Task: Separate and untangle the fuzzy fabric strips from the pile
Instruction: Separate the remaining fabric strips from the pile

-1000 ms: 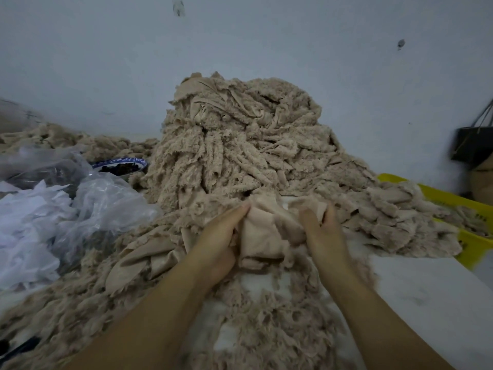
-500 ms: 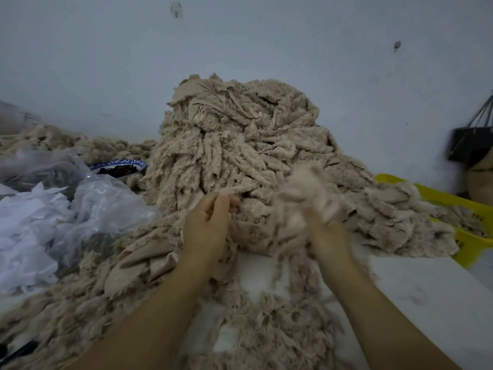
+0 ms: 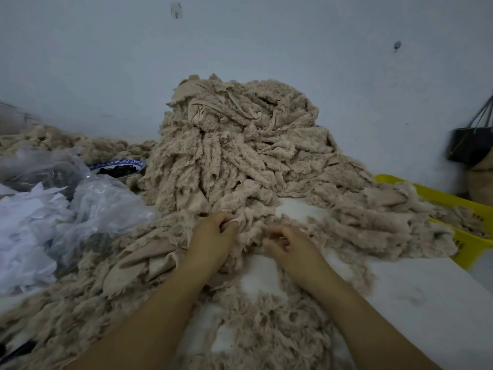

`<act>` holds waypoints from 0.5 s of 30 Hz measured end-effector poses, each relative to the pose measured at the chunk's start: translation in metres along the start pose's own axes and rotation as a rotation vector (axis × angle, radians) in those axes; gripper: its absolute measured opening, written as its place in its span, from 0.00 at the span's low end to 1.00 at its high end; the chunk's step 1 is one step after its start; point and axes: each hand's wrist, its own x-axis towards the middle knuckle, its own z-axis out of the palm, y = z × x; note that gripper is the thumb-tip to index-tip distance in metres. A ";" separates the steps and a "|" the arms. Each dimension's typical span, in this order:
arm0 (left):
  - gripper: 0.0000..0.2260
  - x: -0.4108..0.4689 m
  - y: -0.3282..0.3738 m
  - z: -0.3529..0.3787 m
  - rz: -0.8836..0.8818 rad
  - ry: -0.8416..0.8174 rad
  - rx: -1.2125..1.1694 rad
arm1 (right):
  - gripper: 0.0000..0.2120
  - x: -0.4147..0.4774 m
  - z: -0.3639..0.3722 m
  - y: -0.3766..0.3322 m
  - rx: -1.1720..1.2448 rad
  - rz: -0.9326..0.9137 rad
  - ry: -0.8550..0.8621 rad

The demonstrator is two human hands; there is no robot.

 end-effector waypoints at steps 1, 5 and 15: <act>0.09 0.000 0.002 0.002 0.016 0.006 -0.051 | 0.09 0.002 0.003 0.001 -0.130 -0.023 -0.023; 0.09 -0.003 0.005 0.009 0.043 0.001 -0.184 | 0.06 0.001 0.002 -0.006 -0.288 -0.036 -0.130; 0.09 0.005 -0.006 0.002 -0.097 0.319 -0.316 | 0.10 0.001 -0.013 -0.009 -0.144 0.069 0.160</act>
